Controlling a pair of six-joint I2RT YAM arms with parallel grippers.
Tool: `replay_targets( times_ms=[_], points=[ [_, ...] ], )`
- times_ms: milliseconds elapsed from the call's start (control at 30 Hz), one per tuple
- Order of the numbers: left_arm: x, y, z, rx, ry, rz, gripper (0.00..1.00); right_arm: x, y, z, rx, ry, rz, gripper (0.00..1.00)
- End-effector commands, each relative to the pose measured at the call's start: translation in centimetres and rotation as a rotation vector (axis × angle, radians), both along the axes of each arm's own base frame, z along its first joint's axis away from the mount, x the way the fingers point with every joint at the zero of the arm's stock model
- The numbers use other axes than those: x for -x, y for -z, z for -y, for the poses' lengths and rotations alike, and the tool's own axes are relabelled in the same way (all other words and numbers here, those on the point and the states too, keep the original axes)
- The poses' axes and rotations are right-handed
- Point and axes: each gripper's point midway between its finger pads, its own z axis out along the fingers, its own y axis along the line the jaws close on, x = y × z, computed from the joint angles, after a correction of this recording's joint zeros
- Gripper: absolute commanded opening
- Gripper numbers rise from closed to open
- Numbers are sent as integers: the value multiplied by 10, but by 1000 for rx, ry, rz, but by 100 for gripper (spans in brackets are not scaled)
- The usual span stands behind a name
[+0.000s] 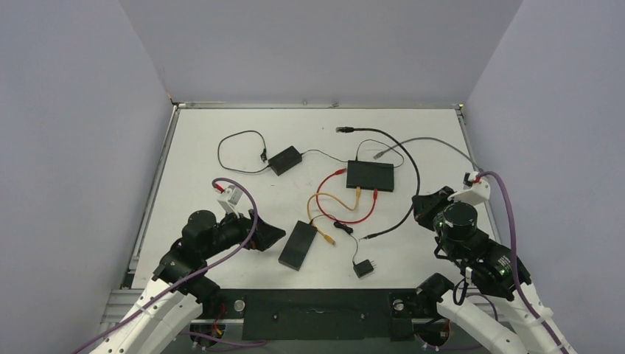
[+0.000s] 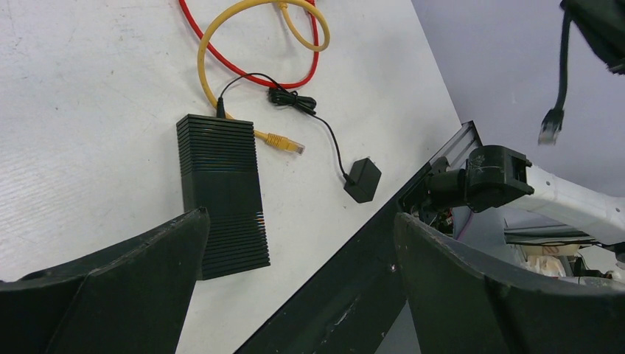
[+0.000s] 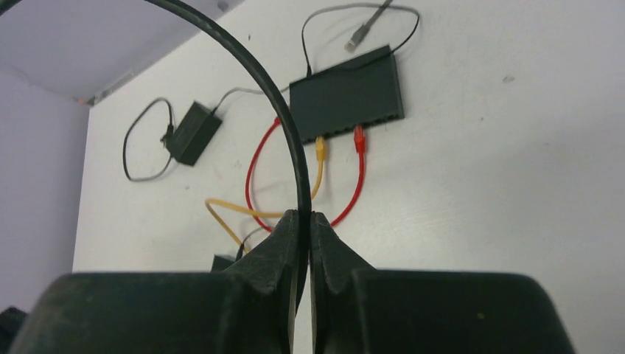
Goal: Insert the plug into the switch port
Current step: Pick up the connector from the center of the board.
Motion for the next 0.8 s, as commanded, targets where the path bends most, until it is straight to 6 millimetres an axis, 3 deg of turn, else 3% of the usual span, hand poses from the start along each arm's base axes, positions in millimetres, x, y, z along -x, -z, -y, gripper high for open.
replay_targets(
  times_ms=[0,167,400,767],
  points=[
    [-3,-29,4,56,5,57,96,24,36,-30,-24,-180,-111,0],
    [-3,-32,6,74,11,53,96,34,33,-63,-58,-379,-58,0],
    [-2,-40,-3,52,-26,68,96,34,29,-84,-10,-522,0,0],
    [0,-68,-13,95,-80,141,96,34,25,-119,0,-690,46,0]
  ],
)
